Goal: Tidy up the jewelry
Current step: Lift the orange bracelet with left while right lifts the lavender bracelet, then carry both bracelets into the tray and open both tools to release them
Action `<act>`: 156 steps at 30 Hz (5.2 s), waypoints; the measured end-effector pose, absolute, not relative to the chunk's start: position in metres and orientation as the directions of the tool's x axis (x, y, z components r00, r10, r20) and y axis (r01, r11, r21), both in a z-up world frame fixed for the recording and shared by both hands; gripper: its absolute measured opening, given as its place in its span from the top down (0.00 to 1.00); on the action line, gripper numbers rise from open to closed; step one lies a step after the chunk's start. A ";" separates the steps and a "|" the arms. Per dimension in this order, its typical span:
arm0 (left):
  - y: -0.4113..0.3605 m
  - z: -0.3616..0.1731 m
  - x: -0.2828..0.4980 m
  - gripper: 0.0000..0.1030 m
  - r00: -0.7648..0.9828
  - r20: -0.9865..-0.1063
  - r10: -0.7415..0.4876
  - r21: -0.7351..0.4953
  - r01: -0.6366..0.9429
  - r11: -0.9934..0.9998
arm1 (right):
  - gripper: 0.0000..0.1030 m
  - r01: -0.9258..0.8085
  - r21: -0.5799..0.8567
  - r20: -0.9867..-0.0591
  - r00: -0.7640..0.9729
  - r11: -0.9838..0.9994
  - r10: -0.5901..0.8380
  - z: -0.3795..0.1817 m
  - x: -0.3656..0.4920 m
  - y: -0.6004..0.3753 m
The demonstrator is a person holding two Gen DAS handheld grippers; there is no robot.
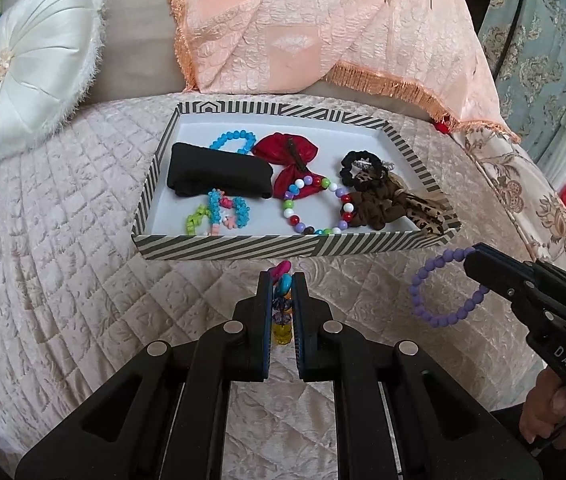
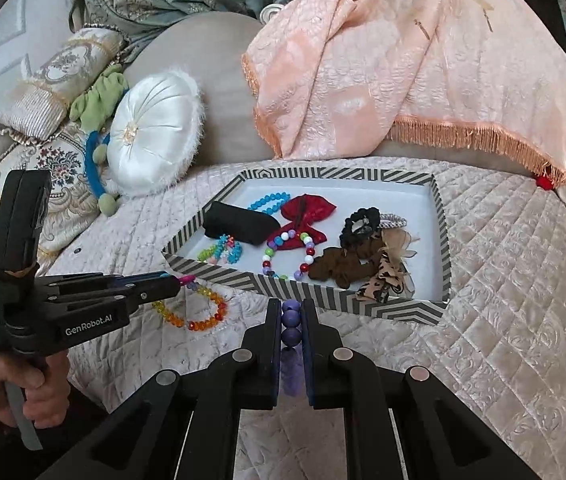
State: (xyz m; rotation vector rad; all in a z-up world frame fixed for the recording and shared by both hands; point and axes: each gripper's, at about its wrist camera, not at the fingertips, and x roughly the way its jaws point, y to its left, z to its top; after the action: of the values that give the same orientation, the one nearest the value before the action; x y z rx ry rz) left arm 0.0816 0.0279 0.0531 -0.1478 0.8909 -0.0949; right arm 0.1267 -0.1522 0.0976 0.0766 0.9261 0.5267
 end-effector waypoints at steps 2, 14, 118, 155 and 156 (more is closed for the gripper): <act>0.027 0.054 0.082 0.93 0.624 -0.768 -0.141 -0.165 0.019 0.986 | 0.92 -0.403 0.283 -0.744 0.480 0.870 0.464 0.097 0.127 -0.150; 0.024 0.050 0.085 0.93 0.609 -0.783 -0.125 -0.151 0.009 0.988 | 0.92 -0.401 0.265 -0.756 0.478 0.877 0.447 0.094 0.126 -0.148; 0.091 0.024 0.302 0.93 0.543 -0.840 0.021 -0.105 -0.200 0.974 | 0.92 -0.028 0.422 -0.846 0.347 0.906 0.405 -0.004 0.358 -0.162; 0.049 0.085 0.192 0.08 0.631 -0.735 0.248 0.153 -0.201 0.968 | 0.29 -0.154 0.219 -0.868 0.420 0.963 0.265 0.077 0.252 -0.155; 0.049 0.086 0.180 0.08 0.636 -0.738 0.223 0.127 -0.194 0.973 | 0.29 -0.167 0.211 -0.867 0.422 0.963 0.263 0.080 0.247 -0.153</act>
State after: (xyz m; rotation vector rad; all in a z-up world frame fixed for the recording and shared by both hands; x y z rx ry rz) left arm 0.1803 0.0489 0.0863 0.0365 0.8483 0.2384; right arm 0.2468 -0.1534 0.0799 0.0980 1.1031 0.2697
